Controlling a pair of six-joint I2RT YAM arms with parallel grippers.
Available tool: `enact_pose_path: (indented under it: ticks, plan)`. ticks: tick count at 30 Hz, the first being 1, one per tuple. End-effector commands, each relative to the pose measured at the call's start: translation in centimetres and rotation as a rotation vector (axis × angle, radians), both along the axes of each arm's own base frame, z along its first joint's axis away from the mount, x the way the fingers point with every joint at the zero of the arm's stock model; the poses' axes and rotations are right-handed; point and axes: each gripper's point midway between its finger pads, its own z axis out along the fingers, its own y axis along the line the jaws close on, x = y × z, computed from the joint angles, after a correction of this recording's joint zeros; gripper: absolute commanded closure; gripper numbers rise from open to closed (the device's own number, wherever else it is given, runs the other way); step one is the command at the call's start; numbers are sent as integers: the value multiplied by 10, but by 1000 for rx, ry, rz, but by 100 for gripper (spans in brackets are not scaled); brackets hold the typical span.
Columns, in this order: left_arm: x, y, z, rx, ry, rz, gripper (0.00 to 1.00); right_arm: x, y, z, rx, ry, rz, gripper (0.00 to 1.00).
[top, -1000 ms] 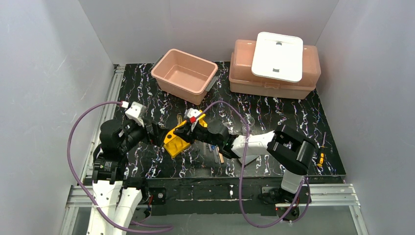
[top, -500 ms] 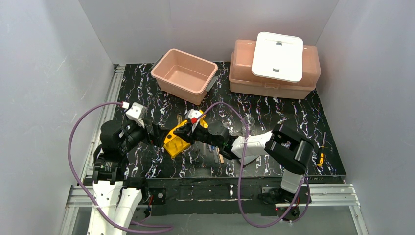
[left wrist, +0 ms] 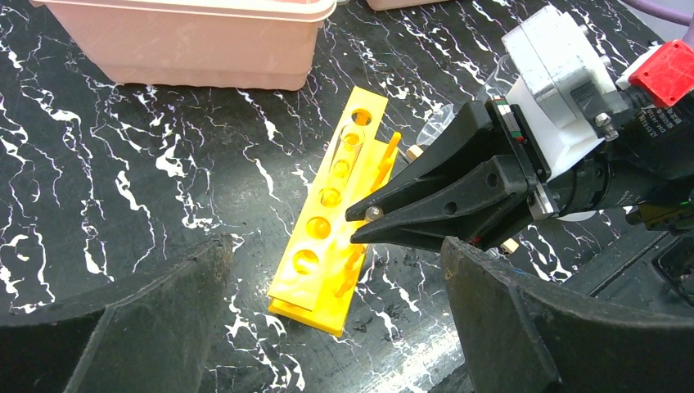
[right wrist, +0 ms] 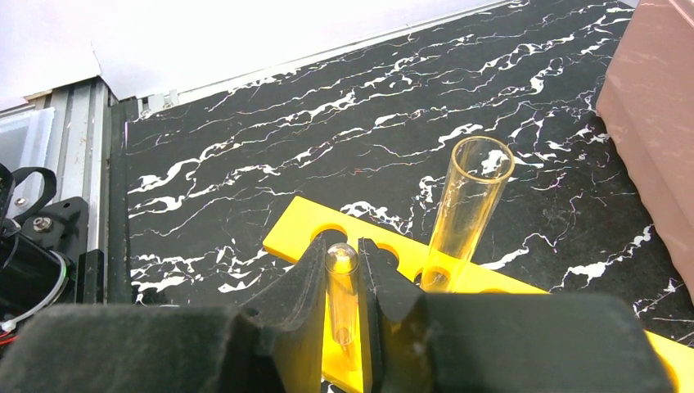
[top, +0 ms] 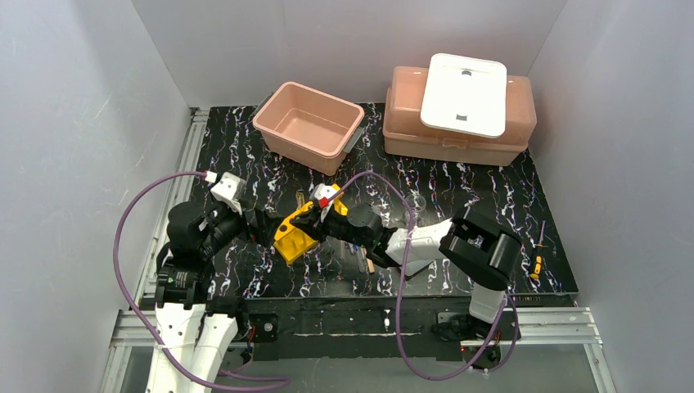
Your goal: Organize the chemistry lab equipment
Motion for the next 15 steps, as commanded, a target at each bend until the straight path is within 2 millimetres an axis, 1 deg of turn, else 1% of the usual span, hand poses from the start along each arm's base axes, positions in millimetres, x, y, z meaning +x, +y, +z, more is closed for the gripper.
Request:
enact_pose_path:
  ticks: [1,15]
  plan:
    - [-1,-2,1,4,-16,-16,2,3,2,10,45,-36,-18,99]
    - [-2,-2,1,4,-18,-18,2,4,5,-1,26,-25,-13,99]
